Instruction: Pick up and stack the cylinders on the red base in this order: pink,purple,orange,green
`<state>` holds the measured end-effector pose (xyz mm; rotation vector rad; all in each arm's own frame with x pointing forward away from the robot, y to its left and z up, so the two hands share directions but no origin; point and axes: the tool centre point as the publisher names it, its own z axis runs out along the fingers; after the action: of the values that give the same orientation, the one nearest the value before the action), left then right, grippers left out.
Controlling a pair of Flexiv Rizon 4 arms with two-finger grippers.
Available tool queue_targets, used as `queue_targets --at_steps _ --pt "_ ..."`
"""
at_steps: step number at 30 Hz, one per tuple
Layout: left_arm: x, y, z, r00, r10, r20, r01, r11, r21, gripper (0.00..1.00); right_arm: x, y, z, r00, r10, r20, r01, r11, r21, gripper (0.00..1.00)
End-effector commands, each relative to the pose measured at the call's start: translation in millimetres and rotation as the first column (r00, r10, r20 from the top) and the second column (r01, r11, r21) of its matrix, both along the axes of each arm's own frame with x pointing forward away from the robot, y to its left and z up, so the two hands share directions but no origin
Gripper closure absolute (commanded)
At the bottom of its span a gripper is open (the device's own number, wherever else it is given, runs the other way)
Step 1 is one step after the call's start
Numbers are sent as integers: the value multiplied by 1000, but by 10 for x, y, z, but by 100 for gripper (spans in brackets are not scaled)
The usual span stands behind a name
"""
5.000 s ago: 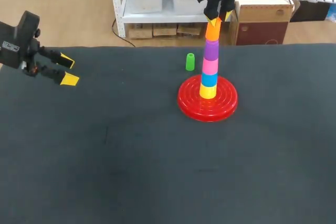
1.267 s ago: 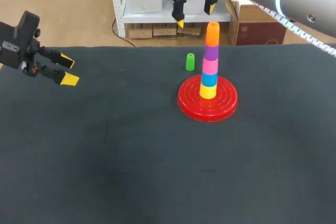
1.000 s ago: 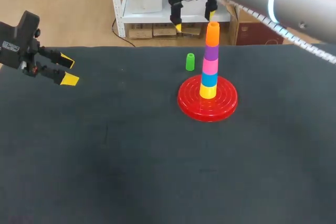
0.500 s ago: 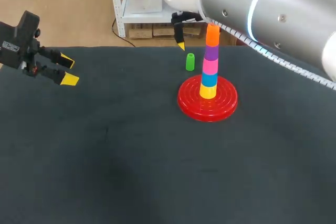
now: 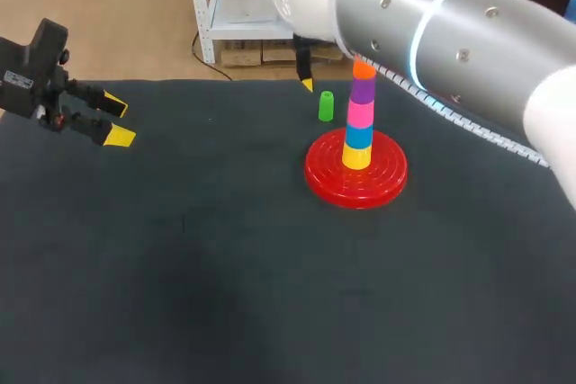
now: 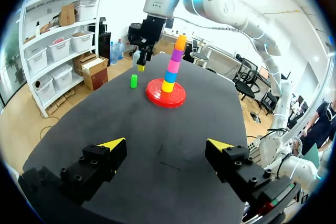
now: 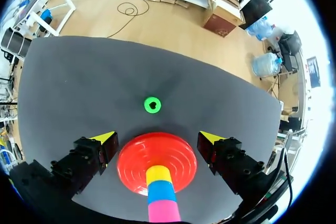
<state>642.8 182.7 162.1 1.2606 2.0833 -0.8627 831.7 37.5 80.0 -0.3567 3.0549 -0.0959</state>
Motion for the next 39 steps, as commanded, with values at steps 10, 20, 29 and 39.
queue_targets --at_steps 10,20,29,39 --pt "-3 7 -11 1000 -1 3 1 1000 -2 0 193 13 -179 987 -43 -158 32 997 -72 0" --pt "-3 7 -11 1000 -1 3 1 1000 -2 0 329 6 -294 984 -65 -164 55 997 -62 0" --pt "-3 7 -11 1000 -1 3 1 1000 -2 0 417 68 -345 983 -51 -178 38 997 -72 0" --pt "-3 7 -11 1000 -1 3 1 1000 -2 0 441 59 -397 979 -66 -195 48 994 -93 0"
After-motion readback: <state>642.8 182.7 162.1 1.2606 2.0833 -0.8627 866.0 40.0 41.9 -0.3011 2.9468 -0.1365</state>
